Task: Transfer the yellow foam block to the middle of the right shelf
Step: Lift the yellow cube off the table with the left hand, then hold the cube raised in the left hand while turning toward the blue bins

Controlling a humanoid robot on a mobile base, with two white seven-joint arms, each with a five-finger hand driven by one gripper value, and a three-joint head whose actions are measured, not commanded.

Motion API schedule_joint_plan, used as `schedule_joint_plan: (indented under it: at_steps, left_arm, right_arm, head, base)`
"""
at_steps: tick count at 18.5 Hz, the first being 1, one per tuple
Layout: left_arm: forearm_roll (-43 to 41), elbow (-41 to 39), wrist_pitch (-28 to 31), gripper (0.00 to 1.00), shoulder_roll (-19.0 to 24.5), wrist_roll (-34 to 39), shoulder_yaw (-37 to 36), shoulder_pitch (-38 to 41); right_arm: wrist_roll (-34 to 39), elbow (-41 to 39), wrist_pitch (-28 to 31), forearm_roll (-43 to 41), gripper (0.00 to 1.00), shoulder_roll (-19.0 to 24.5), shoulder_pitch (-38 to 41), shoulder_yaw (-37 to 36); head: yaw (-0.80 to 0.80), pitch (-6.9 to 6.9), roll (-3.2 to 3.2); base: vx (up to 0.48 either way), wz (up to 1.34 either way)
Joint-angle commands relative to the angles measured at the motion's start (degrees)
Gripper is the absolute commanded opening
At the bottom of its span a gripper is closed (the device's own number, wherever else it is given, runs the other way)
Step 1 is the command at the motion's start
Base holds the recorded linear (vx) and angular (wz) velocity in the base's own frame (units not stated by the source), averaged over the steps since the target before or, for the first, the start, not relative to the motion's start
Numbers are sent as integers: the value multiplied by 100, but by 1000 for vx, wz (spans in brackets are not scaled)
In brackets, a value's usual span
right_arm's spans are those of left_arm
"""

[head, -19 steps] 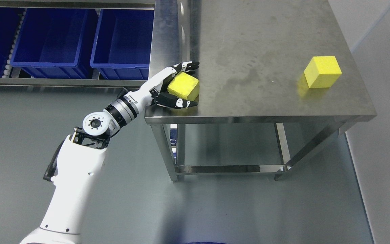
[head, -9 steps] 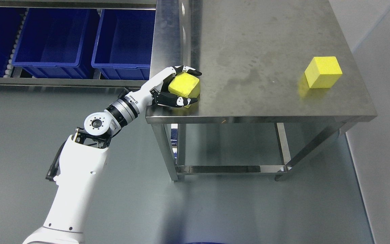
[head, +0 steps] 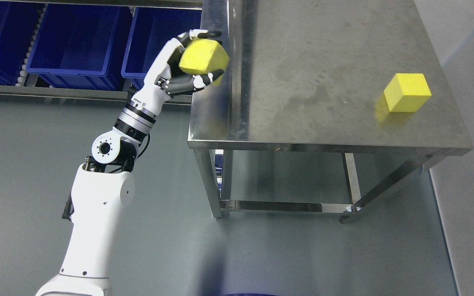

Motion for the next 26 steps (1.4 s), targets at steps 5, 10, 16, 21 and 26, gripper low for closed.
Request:
schedule_joint_plan:
  at_steps: [5,10,16,21,26]
  left_arm:
    - [613,-788,-324,37,-81,1119,1014,451]
    - [613,-1210,-227,37,-81,1092,1357,908]
    - [613,-1422,-235,37,-81,1083,1471,1322]
    - [613,-1431,-235,37,-81,1075,1577,1436]
    - [613,-1519,-262,37,-81,1066,1656,1612]
  right_arm:
    - [0,-100,-3,18,100,-100,140,-70]
    - [0,-100,-3,18,100,-100,131,-70]
    - [0,-100,-3,18,100,-100,131,-70]
    - [0,-100,-3,18,100,-100,131,-70]
    - [0,-100,-3,18,100,-100,131,-70]
  head:
    - [0,0,0]
    - [0,0,0]
    - [0,0,0]
    - [0,0,0]
    - [0,0,0]
  base:
    - [34,377]
    - [101,574]
    - [117,574]
    - [122,599]
    - [155,650]
